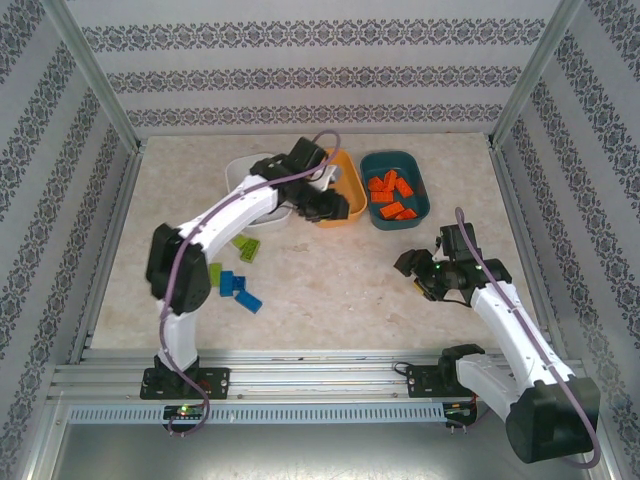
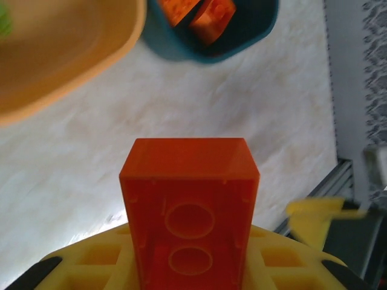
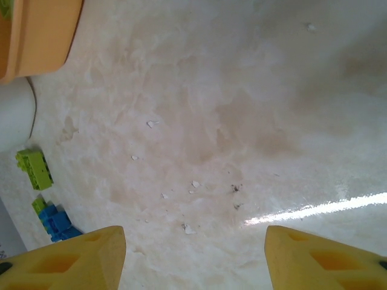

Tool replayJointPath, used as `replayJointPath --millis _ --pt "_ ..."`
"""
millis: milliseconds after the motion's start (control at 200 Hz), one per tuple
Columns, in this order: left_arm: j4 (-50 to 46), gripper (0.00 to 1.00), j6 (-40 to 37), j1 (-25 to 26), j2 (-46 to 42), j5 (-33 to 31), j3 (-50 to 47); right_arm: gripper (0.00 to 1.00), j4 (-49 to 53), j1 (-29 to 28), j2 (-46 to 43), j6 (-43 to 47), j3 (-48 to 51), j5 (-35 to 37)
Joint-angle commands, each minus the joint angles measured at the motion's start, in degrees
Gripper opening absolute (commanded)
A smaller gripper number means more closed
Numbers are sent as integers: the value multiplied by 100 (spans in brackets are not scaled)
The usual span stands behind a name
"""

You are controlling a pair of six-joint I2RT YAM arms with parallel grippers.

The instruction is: Sort the legos into containers by color

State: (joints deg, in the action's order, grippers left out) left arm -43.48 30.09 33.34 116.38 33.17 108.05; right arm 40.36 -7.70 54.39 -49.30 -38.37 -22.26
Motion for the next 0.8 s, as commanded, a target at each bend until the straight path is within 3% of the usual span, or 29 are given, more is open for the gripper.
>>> replayJointPath --millis 0,275,385,654,794 --pt "-76 33 313 132 954 445 1101 62 207 50 -121 108 27 -121" --pt "-42 34 1229 366 3343 1042 4289 63 489 299 4 484 -234 -219" --pt "529 36 1657 357 3617 1096 4325 63 568 433 107 626 -361 -304" --pt "969 58 1966 323 3808 1104 4330 64 681 559 256 821 -518 -388" --pt "932 59 1948 322 3738 1074 4332 64 663 573 257 826 -496 -425"
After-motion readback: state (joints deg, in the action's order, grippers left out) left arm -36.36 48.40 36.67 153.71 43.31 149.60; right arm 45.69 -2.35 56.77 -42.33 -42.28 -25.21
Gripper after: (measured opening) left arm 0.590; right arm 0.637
